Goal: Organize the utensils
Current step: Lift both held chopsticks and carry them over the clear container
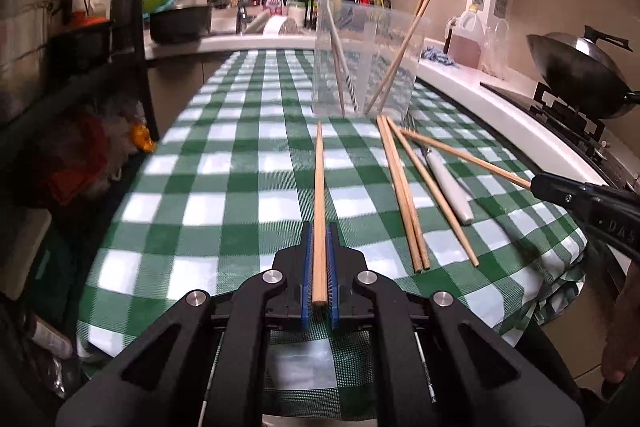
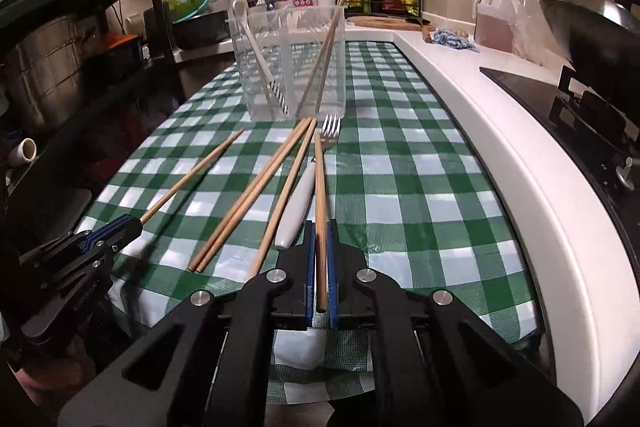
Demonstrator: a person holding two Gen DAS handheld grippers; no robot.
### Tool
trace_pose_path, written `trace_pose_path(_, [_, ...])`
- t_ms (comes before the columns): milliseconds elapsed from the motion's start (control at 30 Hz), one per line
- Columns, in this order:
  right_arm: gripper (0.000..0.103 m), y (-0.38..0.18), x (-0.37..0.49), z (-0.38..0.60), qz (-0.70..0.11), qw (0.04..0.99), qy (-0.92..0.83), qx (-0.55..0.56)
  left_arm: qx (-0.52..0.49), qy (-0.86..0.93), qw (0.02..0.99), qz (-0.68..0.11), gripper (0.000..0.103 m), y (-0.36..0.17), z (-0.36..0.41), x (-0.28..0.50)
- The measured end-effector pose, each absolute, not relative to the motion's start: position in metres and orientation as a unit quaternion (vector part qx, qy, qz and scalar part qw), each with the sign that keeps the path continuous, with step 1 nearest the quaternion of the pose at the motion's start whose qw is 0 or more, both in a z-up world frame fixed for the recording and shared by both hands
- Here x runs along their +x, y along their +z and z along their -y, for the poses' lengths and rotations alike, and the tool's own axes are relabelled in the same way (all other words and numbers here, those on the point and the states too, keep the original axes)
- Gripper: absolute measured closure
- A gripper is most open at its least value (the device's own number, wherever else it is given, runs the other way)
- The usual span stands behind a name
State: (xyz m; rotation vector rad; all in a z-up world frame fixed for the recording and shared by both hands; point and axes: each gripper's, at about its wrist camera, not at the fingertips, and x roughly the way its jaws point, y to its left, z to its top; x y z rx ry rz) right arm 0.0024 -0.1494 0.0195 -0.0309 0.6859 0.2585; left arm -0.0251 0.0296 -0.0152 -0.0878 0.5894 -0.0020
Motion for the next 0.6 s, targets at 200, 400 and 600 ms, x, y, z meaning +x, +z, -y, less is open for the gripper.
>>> trace_pose_path(200, [0.098, 0.041, -0.005, 0.152, -0.307, 0.943, 0.128, -0.018, -0.017, -0.001, 0.968, -0.25, 0.096, 0.007, -0.026, -0.037])
trace_pose_path(400, [0.098, 0.063, -0.01, 0.158, -0.28, 0.951, 0.129, -0.019, -0.007, -0.005, 0.976, -0.216, 0.096, 0.036, -0.026, -0.044])
trace_pose_path(600, [0.098, 0.091, -0.01, 0.166, -0.255, 0.958, 0.13, -0.008, -0.02, -0.01, 0.981, -0.194, 0.096, 0.067, -0.033, -0.04])
